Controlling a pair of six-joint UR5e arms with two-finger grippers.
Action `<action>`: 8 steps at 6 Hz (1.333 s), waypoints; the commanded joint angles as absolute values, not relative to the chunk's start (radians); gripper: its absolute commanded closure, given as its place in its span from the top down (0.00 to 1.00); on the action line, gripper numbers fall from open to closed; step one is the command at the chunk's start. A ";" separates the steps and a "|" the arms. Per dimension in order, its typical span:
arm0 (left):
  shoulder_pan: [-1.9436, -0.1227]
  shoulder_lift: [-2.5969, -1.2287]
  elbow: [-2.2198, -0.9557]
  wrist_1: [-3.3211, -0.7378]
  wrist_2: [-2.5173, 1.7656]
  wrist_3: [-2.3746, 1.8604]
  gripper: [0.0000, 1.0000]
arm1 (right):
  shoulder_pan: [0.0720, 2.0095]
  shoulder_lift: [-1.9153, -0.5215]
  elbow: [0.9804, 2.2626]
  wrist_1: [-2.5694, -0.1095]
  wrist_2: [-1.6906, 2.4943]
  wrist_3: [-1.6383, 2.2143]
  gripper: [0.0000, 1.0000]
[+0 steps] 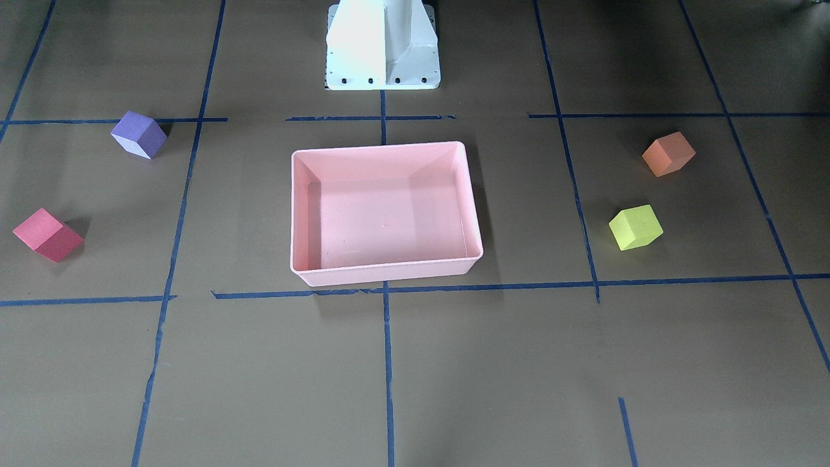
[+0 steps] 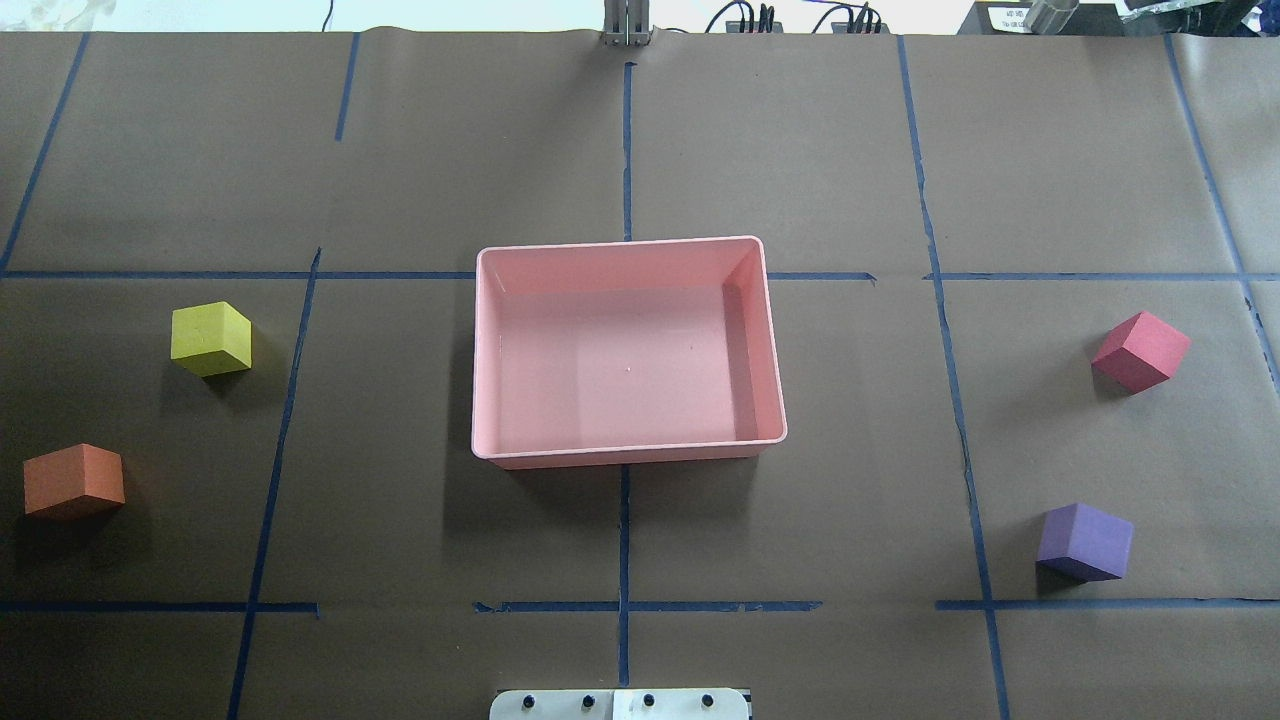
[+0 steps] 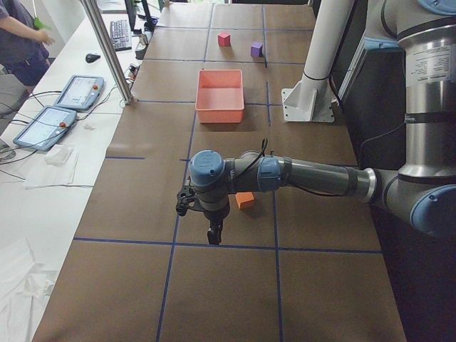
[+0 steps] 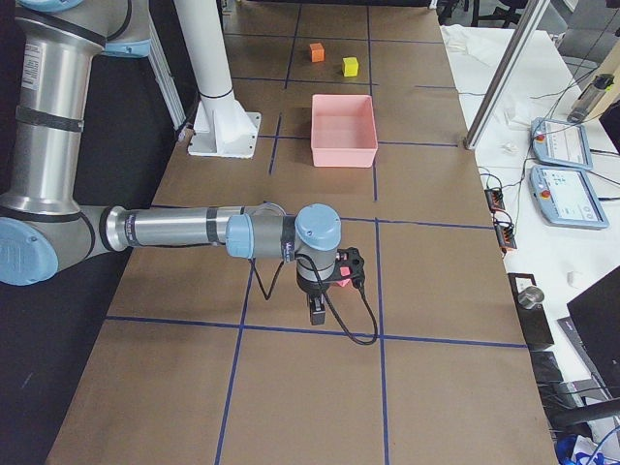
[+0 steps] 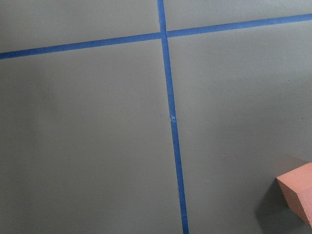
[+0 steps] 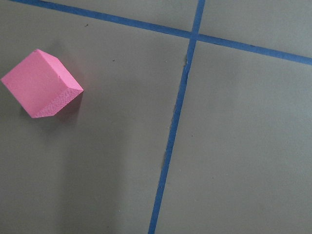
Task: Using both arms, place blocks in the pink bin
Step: 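Move the right gripper down over the pink cube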
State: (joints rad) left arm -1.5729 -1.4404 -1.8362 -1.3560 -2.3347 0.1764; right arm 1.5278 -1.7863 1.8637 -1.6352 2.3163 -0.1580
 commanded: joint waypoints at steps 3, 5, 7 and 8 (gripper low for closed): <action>-1.565 -1.440 -1.839 -1.356 -2.335 0.176 1.00 | 1.415 -1.763 1.865 -1.463 2.312 -0.147 1.00; -1.565 -1.440 -1.839 -1.356 -2.336 0.176 1.00 | 1.254 -1.669 1.824 -1.427 2.304 -0.152 1.00; -1.565 -1.440 -1.838 -1.356 -2.336 0.175 1.00 | 1.142 -1.577 1.777 -1.419 2.228 -0.163 1.00; -1.565 -1.440 -1.838 -1.356 -2.336 0.175 1.00 | 1.112 -1.553 1.751 -1.419 2.211 -0.161 1.00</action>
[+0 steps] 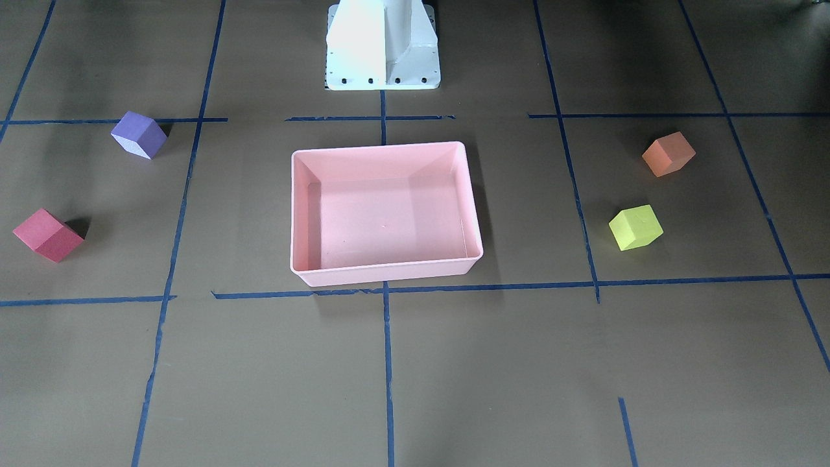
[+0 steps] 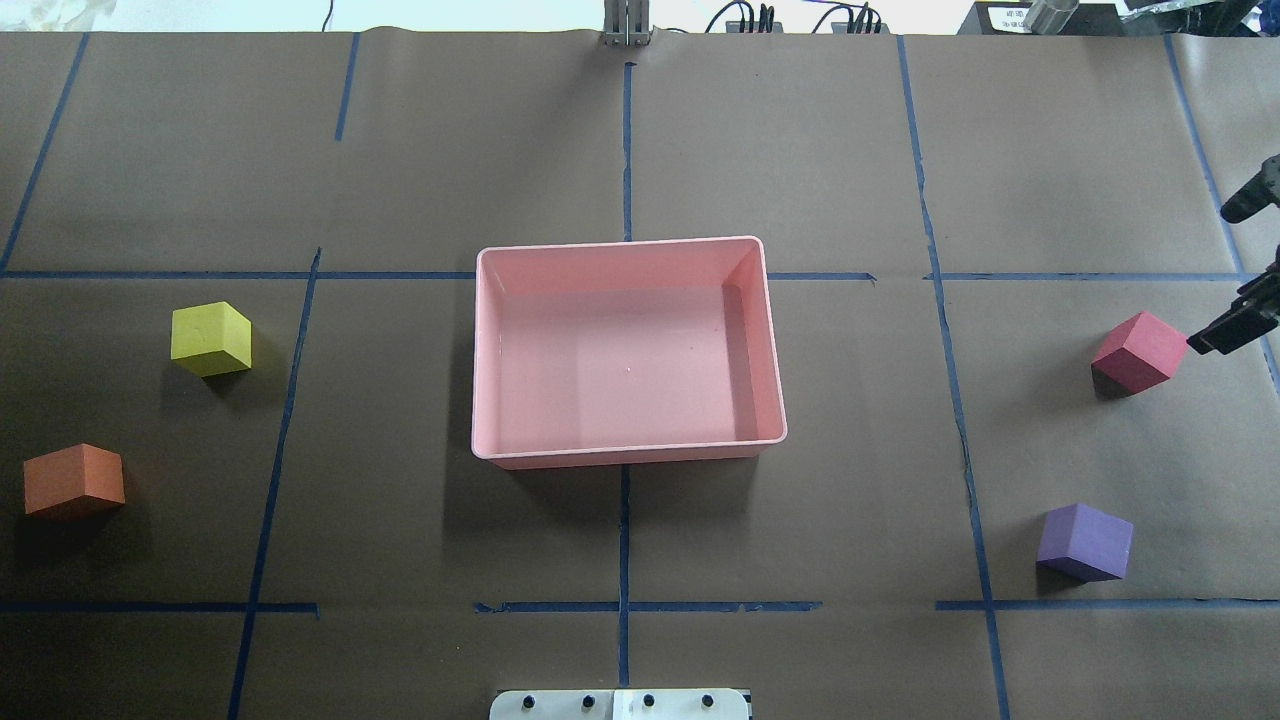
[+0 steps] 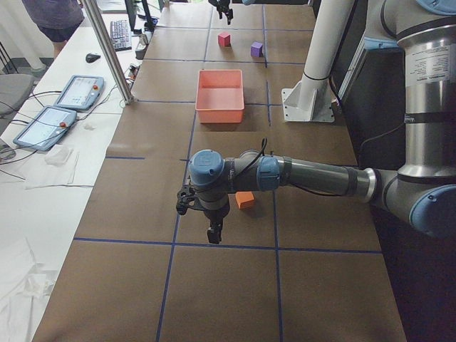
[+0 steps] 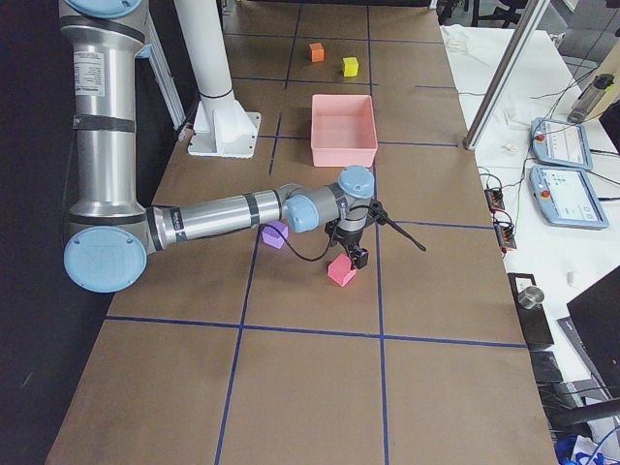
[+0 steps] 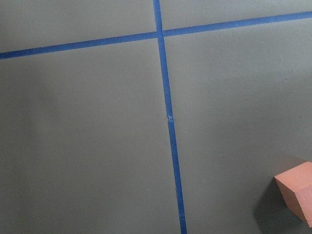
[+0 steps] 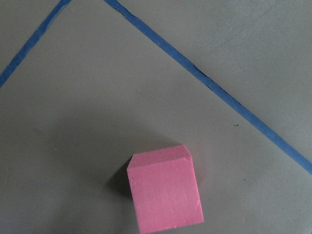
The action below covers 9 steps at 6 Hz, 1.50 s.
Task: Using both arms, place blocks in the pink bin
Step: 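Move the right gripper down over the pink cube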
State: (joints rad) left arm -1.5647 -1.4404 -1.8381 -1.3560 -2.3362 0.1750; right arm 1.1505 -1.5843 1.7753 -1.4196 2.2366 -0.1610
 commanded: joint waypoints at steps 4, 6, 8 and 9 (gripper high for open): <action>-1.565 -1.440 -1.839 -1.356 -2.336 0.175 1.00 | 1.052 -1.510 1.631 -1.417 2.168 -0.160 1.00; -1.565 -1.440 -1.842 -1.356 -2.336 0.175 1.00 | 1.026 -1.502 1.591 -1.417 2.166 -0.160 1.00; -1.565 -1.440 -1.842 -1.356 -2.336 0.175 1.00 | 0.996 -1.479 1.579 -1.419 2.166 -0.163 0.99; -1.565 -1.440 -1.842 -1.356 -2.336 0.175 1.00 | 0.997 -1.477 1.578 -1.419 2.166 -0.163 0.81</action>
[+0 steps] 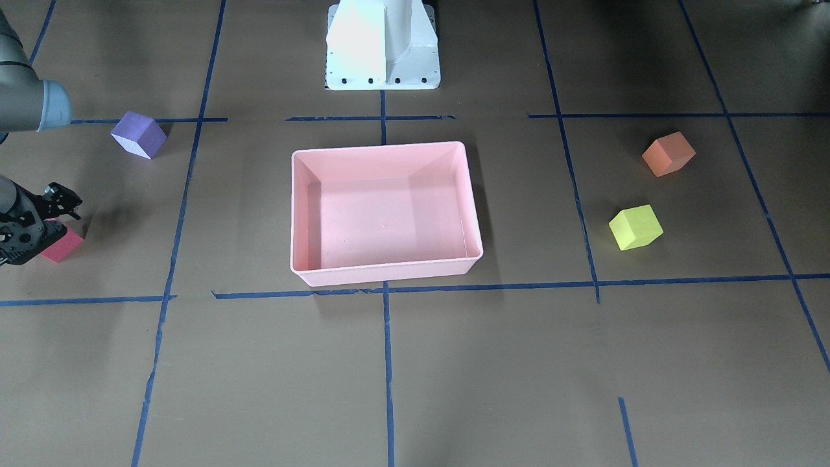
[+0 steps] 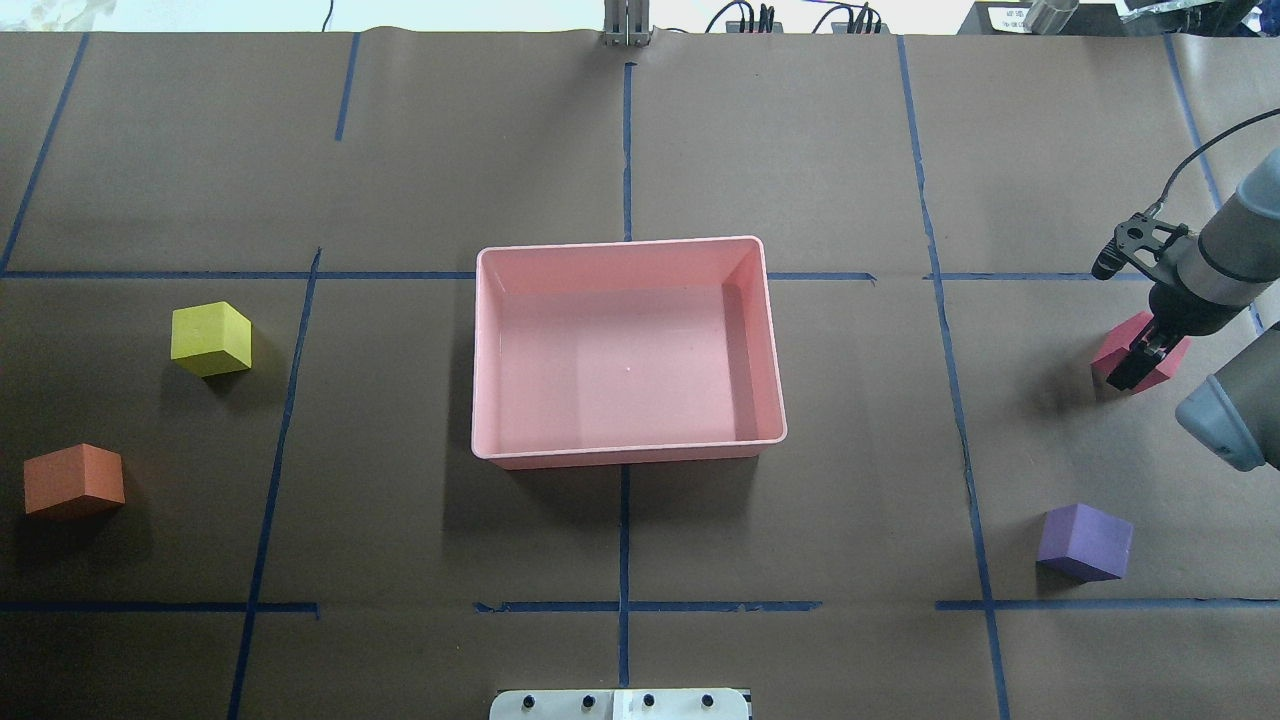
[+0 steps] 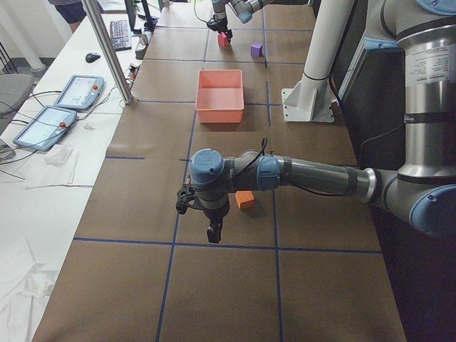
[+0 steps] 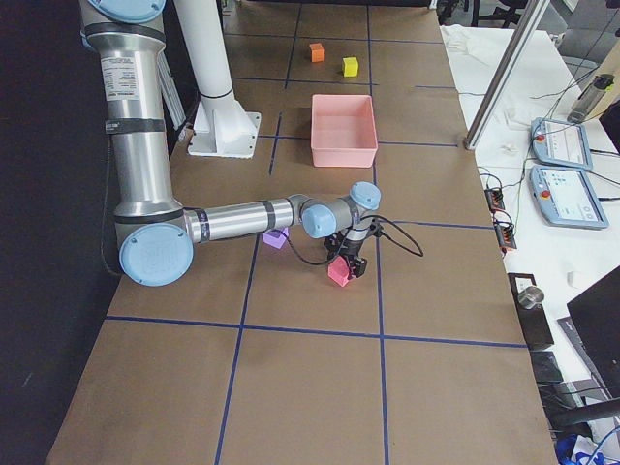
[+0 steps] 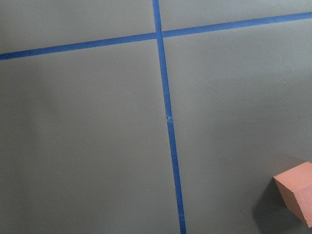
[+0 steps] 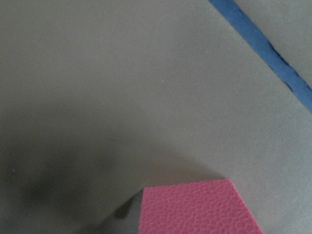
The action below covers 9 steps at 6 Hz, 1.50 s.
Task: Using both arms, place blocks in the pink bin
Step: 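Grasp the pink cube with the right gripper and lift it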
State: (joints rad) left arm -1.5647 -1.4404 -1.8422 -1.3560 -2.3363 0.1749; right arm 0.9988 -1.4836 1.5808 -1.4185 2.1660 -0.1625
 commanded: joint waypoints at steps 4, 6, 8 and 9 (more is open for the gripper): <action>-1.565 -1.440 -1.848 -1.356 -2.336 0.175 1.00 | 1.040 -1.421 1.661 -1.448 2.267 0.010 0.58; -1.565 -1.440 -1.850 -1.356 -2.336 0.175 1.00 | 0.988 -1.256 1.796 -1.631 2.272 0.366 0.58; -1.565 -1.440 -1.850 -1.356 -2.336 0.175 1.00 | 0.851 -1.072 1.809 -1.686 2.251 0.774 0.58; -1.565 -1.440 -1.848 -1.356 -2.336 0.175 1.00 | 0.756 -0.995 1.801 -1.686 2.173 0.980 0.58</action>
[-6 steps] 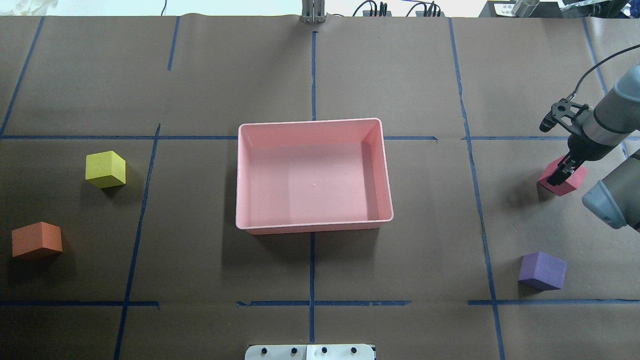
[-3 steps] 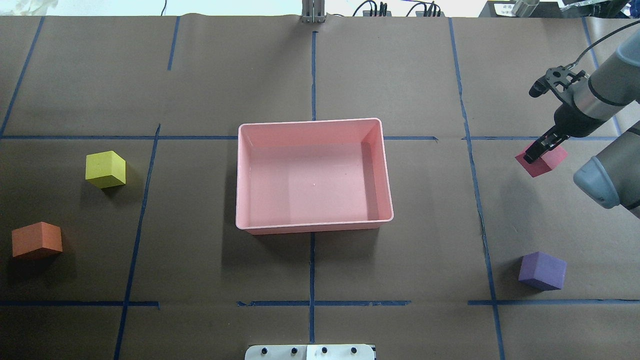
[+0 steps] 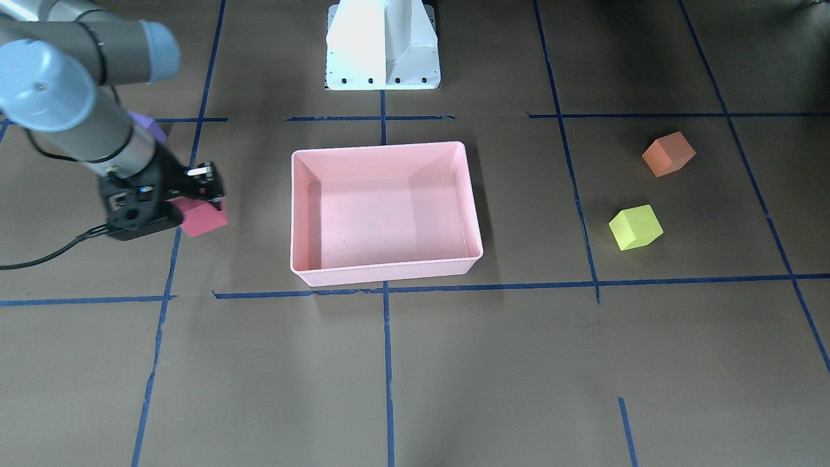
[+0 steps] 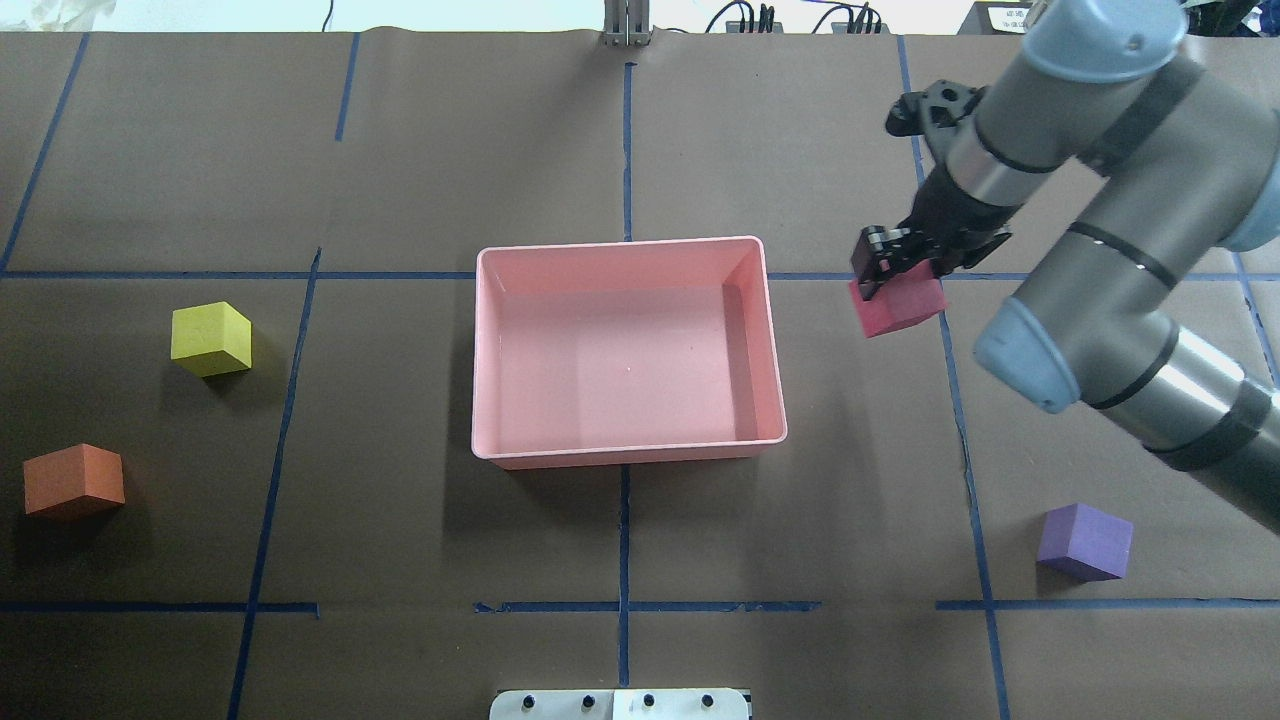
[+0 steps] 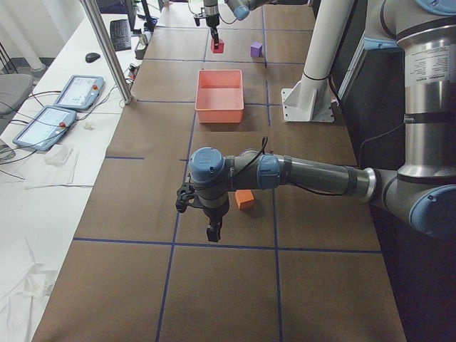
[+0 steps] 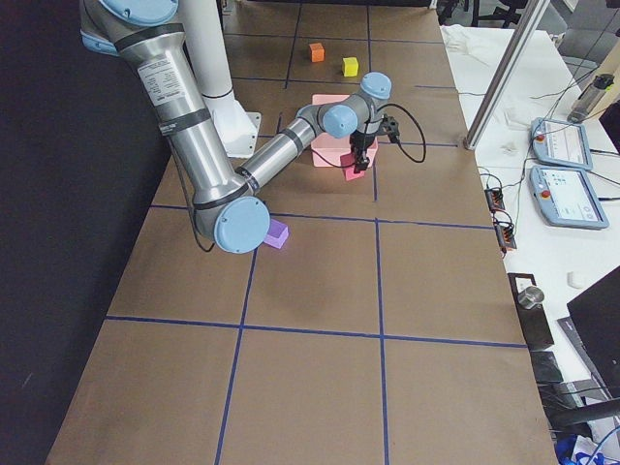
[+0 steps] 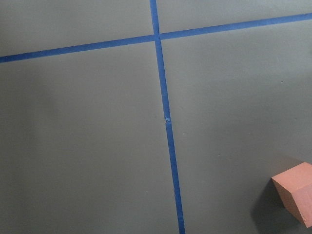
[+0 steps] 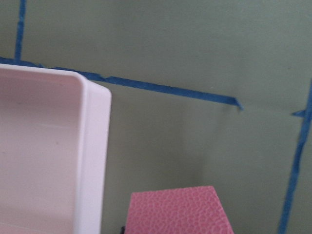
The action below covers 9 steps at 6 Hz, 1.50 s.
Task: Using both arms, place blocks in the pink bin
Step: 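Carry the pink cube into the pink bin and release it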
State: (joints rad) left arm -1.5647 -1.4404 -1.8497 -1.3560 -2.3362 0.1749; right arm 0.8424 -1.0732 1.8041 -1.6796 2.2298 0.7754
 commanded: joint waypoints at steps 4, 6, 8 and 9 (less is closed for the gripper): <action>-1.565 -1.445 -1.851 -1.358 -2.336 0.176 1.00 | 0.603 -0.885 1.749 -1.712 2.000 1.235 0.99; -1.546 -1.486 -1.830 -1.523 -2.330 0.169 1.00 | 0.620 -0.885 1.827 -1.802 2.009 1.211 1.00; -1.493 -1.518 -1.745 -1.708 -2.335 0.166 1.00 | 0.736 -0.929 1.830 -1.831 2.064 0.971 1.00; -1.479 -1.555 -1.730 -1.719 -2.339 -0.001 1.00 | 0.820 -0.986 1.833 -1.836 2.115 0.796 1.00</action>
State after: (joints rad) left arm -1.4966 -1.5246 -1.7530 -1.6902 -2.3351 0.1139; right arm 0.7400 -0.9377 1.8298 -1.8257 2.0688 0.9604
